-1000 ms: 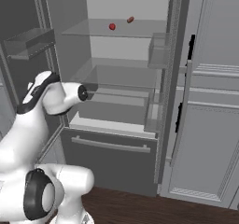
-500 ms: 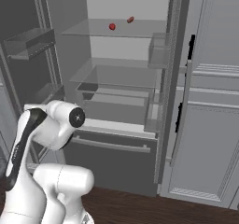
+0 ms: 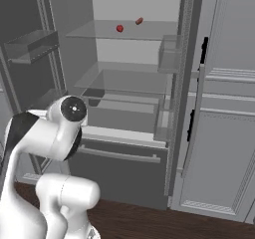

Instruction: Take the strawberry from the fridge and place it on top of the pancake, located on the dining counter.

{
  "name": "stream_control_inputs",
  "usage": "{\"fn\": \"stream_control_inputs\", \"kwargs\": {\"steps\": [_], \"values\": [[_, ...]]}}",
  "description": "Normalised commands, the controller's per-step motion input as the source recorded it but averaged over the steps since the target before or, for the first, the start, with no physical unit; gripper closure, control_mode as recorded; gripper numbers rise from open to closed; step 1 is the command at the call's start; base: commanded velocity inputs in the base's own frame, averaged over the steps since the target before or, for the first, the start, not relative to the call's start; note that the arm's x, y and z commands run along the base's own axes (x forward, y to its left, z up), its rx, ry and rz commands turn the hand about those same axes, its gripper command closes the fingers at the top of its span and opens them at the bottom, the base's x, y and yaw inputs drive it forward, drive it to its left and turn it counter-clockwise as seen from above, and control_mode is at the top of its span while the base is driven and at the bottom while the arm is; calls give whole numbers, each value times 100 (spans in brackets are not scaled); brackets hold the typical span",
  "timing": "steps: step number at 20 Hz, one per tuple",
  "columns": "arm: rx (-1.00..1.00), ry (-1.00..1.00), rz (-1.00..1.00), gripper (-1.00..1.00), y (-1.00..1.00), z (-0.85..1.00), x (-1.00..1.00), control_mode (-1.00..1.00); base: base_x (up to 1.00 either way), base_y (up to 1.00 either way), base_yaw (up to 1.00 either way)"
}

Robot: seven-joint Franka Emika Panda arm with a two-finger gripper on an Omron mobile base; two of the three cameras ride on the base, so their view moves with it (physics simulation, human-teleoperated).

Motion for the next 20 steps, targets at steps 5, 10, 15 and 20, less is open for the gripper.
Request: {"fn": "stream_control_inputs", "kwargs": {"steps": [5, 10, 15, 20], "values": [[-13, 7, -19, -100, -4, -58, -33, -100, 0, 0, 0], [-7, 9, -13, -100, -7, -32, -28, -100, 0, 0, 0], [0, 7, -5, -100, 0, -7, -9, -100, 0, 0, 0], [0, 3, 0, -100, 0, 0, 5, -100, 0, 0, 0]]}}
